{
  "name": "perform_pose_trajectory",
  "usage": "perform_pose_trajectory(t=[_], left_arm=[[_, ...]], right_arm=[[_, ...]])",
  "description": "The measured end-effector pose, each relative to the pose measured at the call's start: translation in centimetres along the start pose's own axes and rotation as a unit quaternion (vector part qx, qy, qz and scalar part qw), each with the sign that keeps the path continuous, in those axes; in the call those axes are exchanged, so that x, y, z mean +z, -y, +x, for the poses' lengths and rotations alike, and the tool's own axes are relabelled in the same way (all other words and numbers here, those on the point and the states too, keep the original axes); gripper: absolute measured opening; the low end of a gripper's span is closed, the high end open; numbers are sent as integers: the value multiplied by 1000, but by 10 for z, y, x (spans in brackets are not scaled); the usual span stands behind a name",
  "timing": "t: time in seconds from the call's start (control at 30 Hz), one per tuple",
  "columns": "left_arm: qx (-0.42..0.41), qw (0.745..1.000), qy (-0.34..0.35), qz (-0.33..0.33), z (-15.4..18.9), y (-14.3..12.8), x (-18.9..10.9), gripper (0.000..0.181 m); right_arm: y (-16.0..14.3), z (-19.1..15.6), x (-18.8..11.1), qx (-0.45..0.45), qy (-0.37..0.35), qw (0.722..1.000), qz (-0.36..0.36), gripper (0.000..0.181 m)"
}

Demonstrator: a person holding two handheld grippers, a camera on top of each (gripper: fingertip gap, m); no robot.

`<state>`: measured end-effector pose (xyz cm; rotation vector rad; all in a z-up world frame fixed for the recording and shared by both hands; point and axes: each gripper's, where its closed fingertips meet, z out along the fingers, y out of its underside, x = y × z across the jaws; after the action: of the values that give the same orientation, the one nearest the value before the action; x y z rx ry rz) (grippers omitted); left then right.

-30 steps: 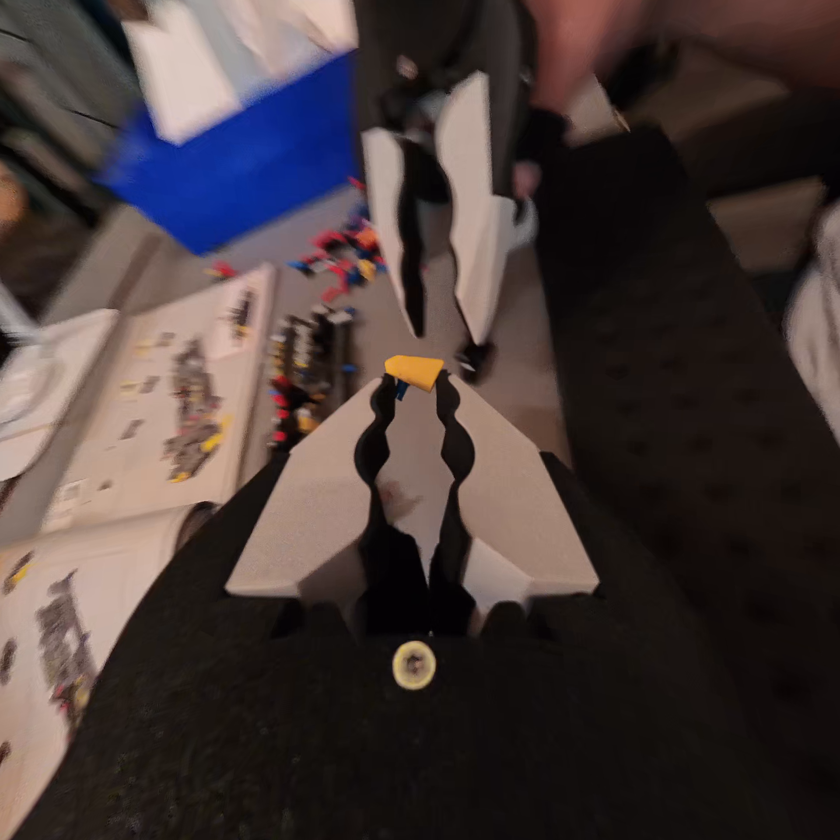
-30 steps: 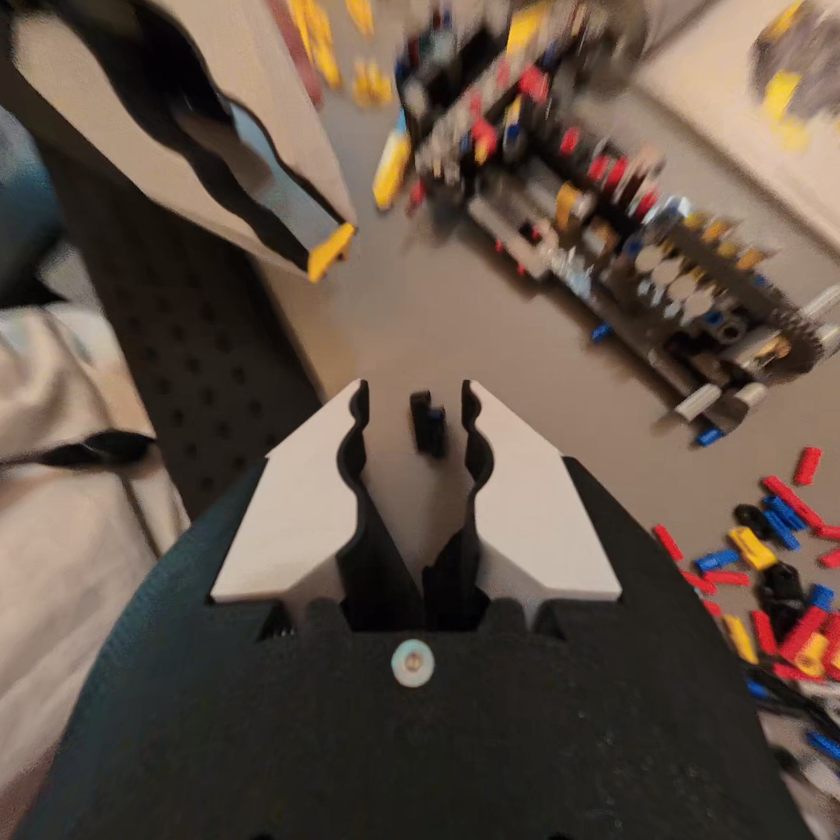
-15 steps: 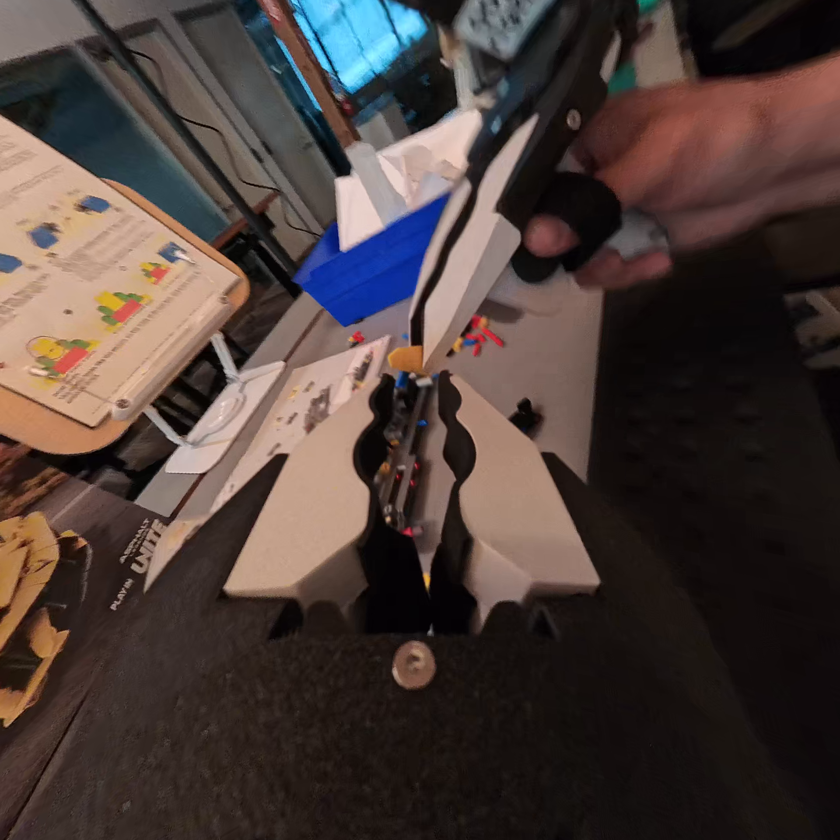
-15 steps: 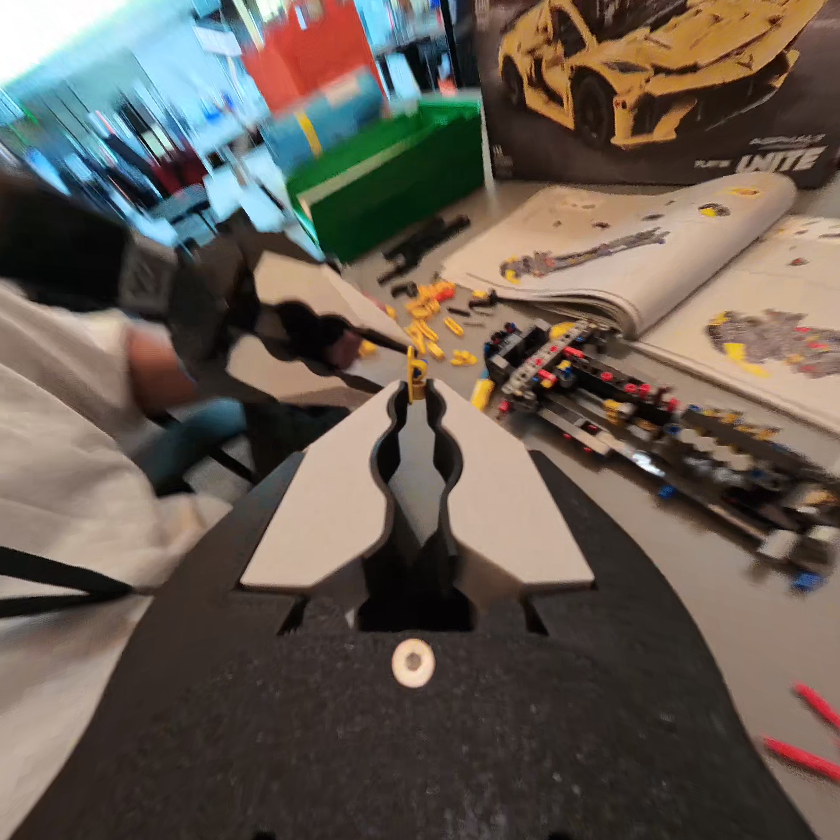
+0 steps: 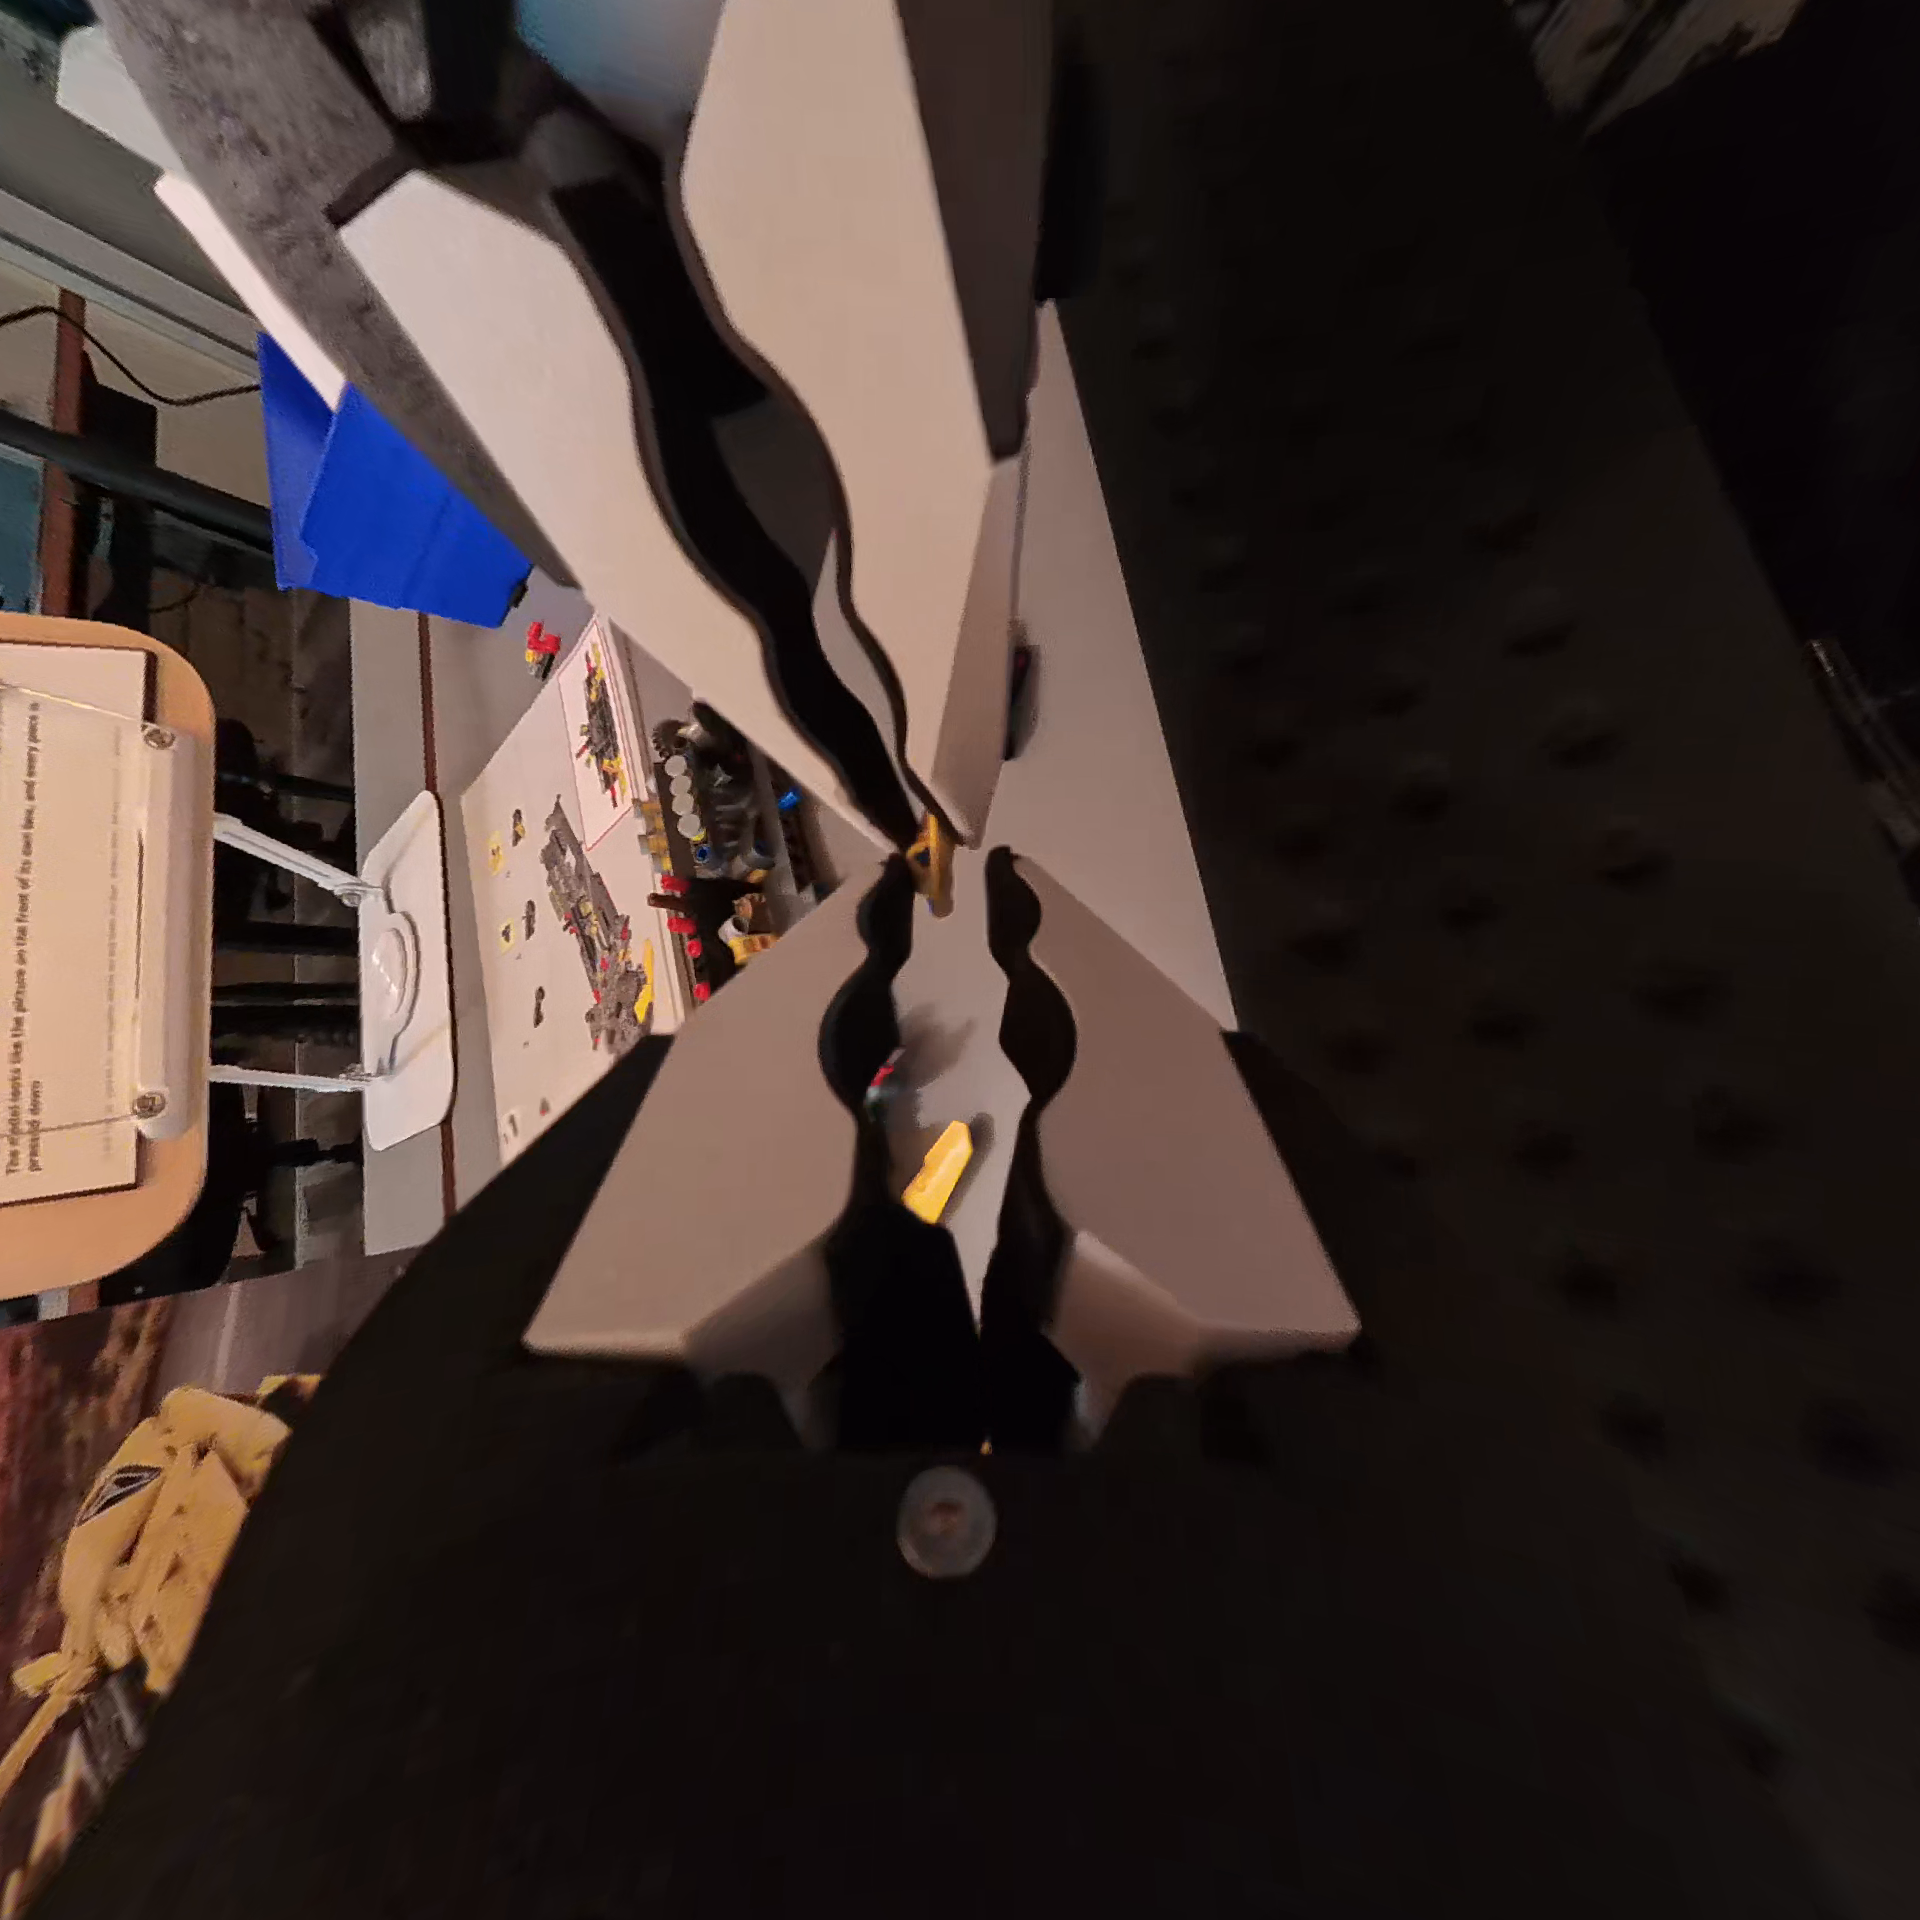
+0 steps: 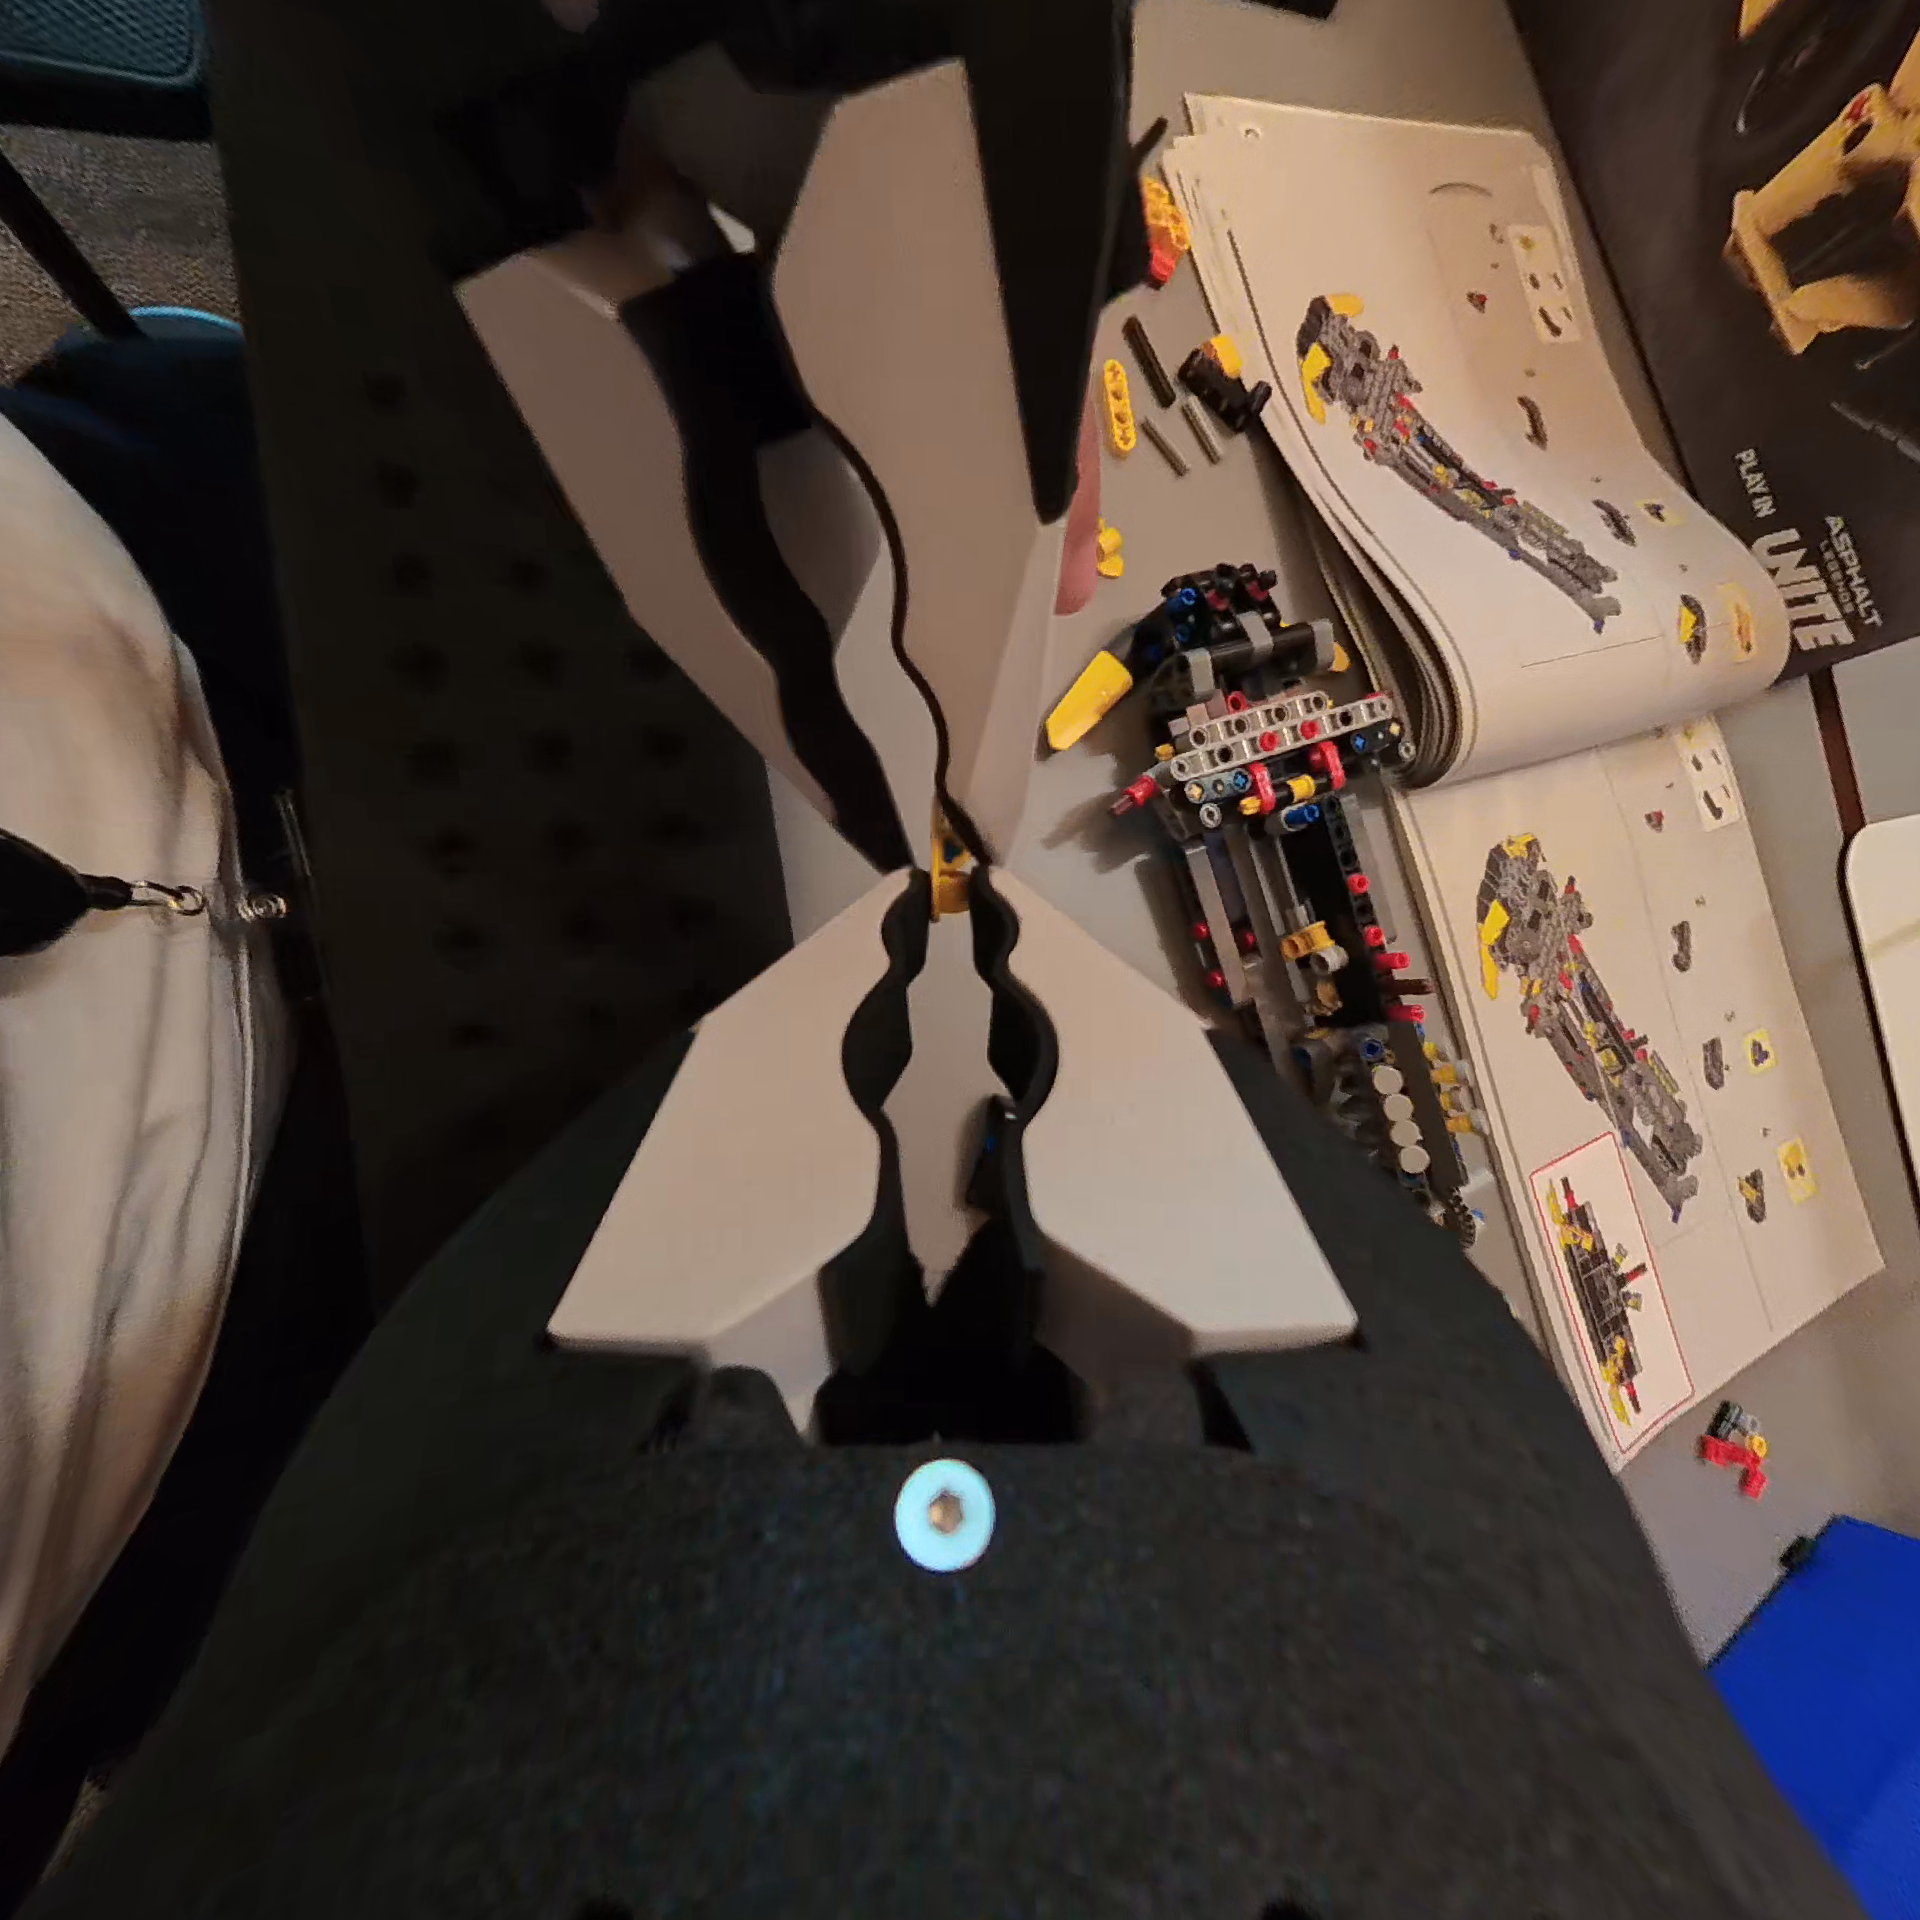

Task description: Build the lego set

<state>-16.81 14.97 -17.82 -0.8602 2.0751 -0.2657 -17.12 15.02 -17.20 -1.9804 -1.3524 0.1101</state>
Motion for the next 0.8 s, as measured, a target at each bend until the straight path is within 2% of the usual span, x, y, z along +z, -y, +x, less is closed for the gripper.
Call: perform_pose_trajectory(t=[0.03,0.2,0.3,0.4,0.5,0.53,0.63,0.7,0.8], left_arm=[[-3,1000,2,-2,1,-1,2,8],[-15,1000,22,5,-1,-2,7,5],[-19,996,76,41,-15,3,4,5],[-5,982,171,80,-34,7,-6,4],[44,964,243,97,-41,12,-15,4],[59,959,257,99,-41,14,-17,4],[81,954,272,98,-40,17,-15,4],[91,950,282,104,-39,20,-17,4],[104,945,299,86,-43,17,-17,4]], right_arm=[[0,-2,0,-7,3,1000,3,7],[0,-2,-1,0,-1,999,37,7],[5,8,-9,67,-3,992,106,9],[12,14,-22,209,65,953,209,20],[23,14,-34,356,195,860,309,33],[23,16,-34,381,207,839,330,33],[27,12,-35,394,226,812,366,33],[25,14,-34,395,211,813,373,19],[23,13,-31,395,203,818,365,13]])
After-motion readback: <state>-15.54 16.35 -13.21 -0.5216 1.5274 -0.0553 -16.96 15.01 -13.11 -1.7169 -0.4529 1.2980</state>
